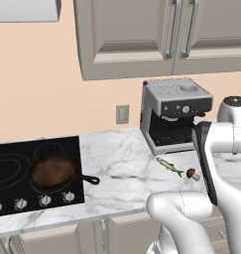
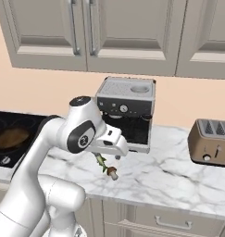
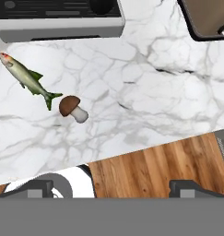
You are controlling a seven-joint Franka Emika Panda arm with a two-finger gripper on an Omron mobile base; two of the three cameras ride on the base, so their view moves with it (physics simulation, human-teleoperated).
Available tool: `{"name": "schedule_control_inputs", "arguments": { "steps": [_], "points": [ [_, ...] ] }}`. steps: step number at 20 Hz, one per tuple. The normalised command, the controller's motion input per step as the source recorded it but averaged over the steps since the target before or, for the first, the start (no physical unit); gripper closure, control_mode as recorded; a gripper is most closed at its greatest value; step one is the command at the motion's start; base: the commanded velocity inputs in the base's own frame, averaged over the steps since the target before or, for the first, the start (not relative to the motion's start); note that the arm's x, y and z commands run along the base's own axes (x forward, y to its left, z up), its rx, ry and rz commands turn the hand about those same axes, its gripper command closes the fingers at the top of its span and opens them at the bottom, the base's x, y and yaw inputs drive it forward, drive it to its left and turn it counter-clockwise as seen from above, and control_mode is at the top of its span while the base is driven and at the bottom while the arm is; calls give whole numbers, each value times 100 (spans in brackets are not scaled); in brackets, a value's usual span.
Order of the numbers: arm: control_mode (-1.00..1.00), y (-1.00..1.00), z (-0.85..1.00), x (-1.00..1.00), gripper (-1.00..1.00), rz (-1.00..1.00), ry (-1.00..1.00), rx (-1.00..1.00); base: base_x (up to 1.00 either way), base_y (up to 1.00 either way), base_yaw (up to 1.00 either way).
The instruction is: Place both pans onto different burners. Then place the mushroom and the fish on different pans.
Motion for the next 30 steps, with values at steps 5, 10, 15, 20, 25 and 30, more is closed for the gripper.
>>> {"name": "schedule_control_inputs", "arguments": {
  "steps": [5,10,15,20,25,30],
  "points": [
    [100,0,0,0,-100,0,0,0,42,0,-9],
    [-100,0,0,3,-100,-1,0,0,19,0,-7],
    [-100,0,-12,30,-100,-1,-2,0,0,0,0],
    [-100,0,-25,31,-100,0,-6,6,0,0,0],
    [-100,2,-17,27,-100,2,0,1,0,0,0],
    [-100,14,-31,26,-100,4,0,0,0,0,0]
  ]
}}
